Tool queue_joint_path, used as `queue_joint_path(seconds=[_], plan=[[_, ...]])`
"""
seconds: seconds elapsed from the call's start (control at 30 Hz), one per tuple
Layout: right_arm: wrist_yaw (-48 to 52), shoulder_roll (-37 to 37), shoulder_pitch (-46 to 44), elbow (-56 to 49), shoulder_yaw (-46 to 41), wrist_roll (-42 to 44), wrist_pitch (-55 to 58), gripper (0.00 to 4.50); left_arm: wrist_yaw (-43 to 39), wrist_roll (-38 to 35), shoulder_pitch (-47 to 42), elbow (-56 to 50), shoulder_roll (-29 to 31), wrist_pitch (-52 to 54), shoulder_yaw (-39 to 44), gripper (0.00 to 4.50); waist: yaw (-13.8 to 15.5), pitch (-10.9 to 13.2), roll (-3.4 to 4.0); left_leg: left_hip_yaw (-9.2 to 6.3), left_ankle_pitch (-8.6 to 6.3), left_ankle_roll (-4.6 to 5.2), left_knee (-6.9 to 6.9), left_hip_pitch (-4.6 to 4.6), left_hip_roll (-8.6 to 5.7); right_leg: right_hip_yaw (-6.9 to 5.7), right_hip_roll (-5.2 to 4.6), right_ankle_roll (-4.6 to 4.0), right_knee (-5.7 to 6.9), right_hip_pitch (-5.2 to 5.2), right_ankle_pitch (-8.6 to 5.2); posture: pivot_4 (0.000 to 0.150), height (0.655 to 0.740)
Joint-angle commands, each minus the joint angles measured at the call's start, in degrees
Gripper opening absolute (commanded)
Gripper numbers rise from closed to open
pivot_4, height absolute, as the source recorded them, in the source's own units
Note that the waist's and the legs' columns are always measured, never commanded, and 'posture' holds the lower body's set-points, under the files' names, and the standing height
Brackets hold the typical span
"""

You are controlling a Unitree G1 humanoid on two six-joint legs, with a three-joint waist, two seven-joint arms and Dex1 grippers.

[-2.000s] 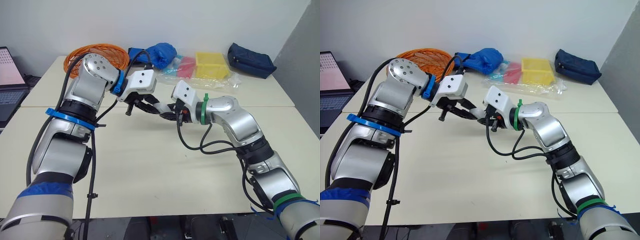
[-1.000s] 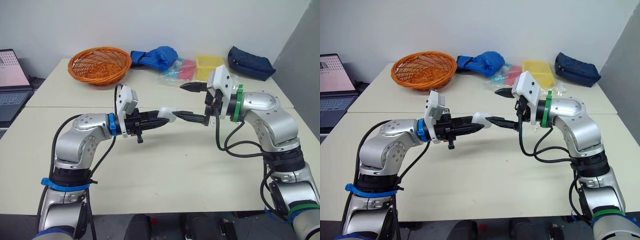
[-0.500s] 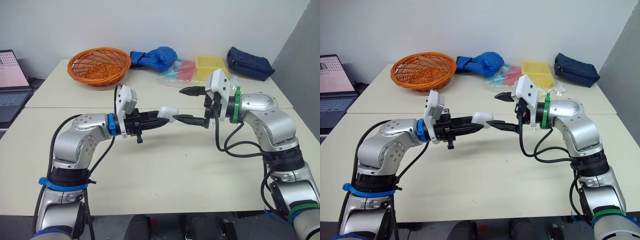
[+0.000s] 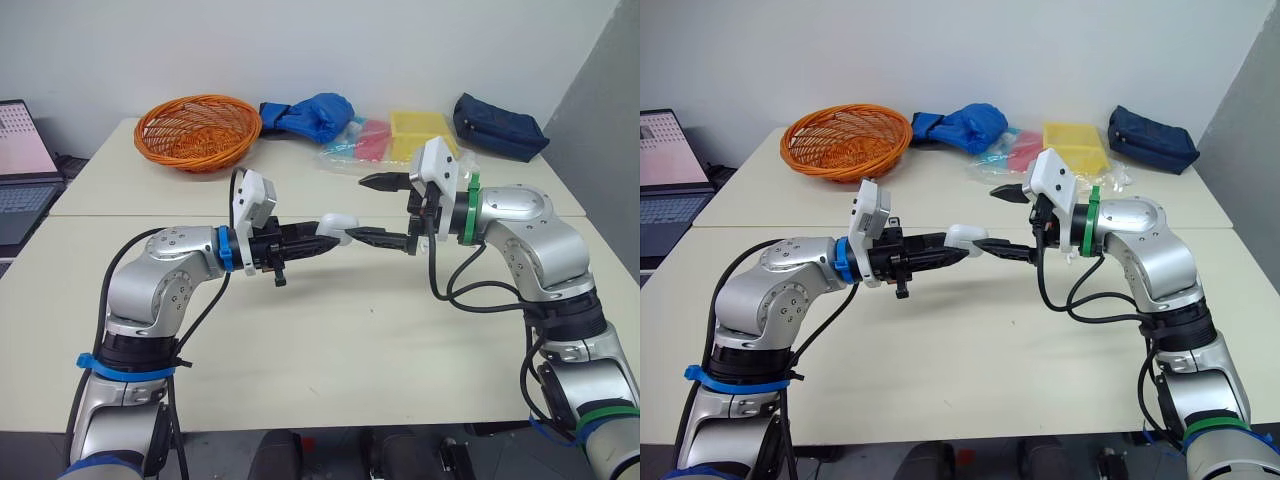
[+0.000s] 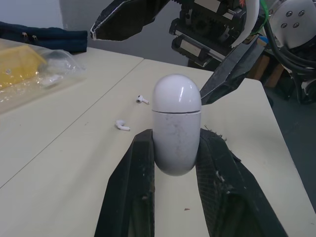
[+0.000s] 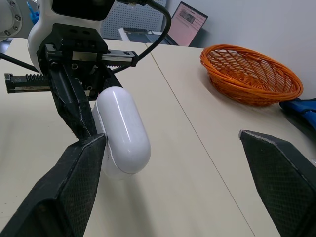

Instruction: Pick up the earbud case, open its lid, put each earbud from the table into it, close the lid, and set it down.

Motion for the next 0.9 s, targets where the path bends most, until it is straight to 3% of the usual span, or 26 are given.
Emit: queue_joint_path(seconds=[0.03, 0.43, 0.57, 0.63, 0.73, 0.9], plan=[[-2.0, -0.1, -2.7, 0.6, -1.7, -0.1, 0.7, 4.48, -0.5, -1.9, -0.6, -3.1, 0.2, -0.5, -0.7, 0.78, 0.0, 0.0, 0.0, 0.0, 0.0, 0.0, 0.0, 0.0, 0.0, 0.0, 0.0, 0.0, 0.0, 0.0, 0.0, 0.15, 0.74], [-0.1, -1.3, -4.4, -0.8, -8.1, 11.6, 11.0, 4.48, 1.3, -1.9, 0.5, -3.1, -0.1, -2.4, -0.6, 0.78, 0.0, 0.0, 0.02, -0.02, -0.01, 0.01, -0.09, -0.13, 0.02, -0.04, -0.01, 0.0, -0.27, -0.01, 0.0, 0.15, 0.74], [-6.8, -2.3, -2.5, -1.5, -13.5, 14.5, 18.2, 4.48, 9.5, 4.0, 2.6, -0.9, -4.4, -13.4, 1.7, 0.78, 0.1, 0.0, 0.02, -0.03, -0.01, 0.01, -0.1, -0.18, -0.01, -0.06, -0.11, 0.0, -0.38, 0.03, 0.01, 0.15, 0.74], [-14.5, -3.1, 3.3, -0.9, -14.2, 7.6, 14.8, 4.48, 18.9, 7.9, 5.0, -0.9, -11.3, -25.7, 5.7, 0.78, 0.3, -0.1, 0.0, -0.03, -0.01, 0.01, -0.13, -0.2, -0.02, -0.05, -0.11, 0.08, -0.53, 0.07, 0.06, 0.15, 0.74], [-21.7, -2.5, 9.0, -0.9, -14.6, 2.0, 10.6, 4.48, 23.4, 13.2, 7.2, -1.5, -10.9, -25.5, 3.8, 0.78, 0.4, -0.1, -0.04, -0.03, -0.02, 0.01, -0.12, -0.24, -0.04, -0.05, -0.17, 0.19, -0.79, 0.2, 0.13, 0.15, 0.74], [-31.2, 2.7, 19.2, 0.4, -12.7, -4.6, 4.7, 4.48, 31.5, 8.3, 11.8, -5.4, -18.0, -26.4, 8.1, 0.78, 0.0, 0.0, 0.13, 0.14, -0.02, 0.01, -0.11, -0.28, -0.06, 0.15, -0.19, 0.35, -0.82, 0.1, 0.22, 0.15, 0.74]])
